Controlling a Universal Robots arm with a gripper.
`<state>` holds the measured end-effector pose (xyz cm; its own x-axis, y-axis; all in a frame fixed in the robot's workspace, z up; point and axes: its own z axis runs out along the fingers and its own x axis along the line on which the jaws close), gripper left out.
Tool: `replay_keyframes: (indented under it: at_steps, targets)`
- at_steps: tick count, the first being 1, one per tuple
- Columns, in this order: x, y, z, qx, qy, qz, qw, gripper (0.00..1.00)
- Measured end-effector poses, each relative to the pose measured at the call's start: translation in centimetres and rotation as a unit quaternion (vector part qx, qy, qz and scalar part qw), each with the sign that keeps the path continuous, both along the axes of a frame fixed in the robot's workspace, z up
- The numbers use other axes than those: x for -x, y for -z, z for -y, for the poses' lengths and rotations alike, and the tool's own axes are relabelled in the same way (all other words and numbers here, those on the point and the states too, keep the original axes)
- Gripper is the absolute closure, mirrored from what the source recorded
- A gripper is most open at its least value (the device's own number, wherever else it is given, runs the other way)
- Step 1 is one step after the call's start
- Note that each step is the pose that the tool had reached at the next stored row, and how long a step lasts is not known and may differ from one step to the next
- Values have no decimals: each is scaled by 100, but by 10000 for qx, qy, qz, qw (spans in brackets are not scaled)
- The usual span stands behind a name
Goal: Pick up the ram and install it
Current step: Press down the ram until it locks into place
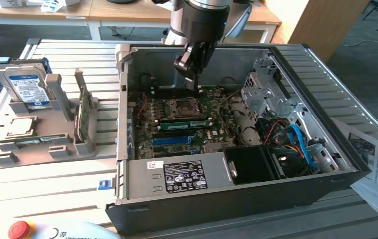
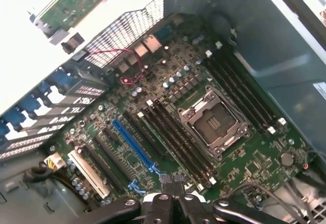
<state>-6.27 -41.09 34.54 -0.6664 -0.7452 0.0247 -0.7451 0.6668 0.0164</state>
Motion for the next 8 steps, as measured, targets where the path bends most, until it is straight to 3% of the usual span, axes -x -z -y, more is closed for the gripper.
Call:
replay_keyframes:
  at_steps: [4,8]
  targets:
    - [0,2,0,0,330,0,9995,90]
    - [0,4,0,0,661,0,9978,90]
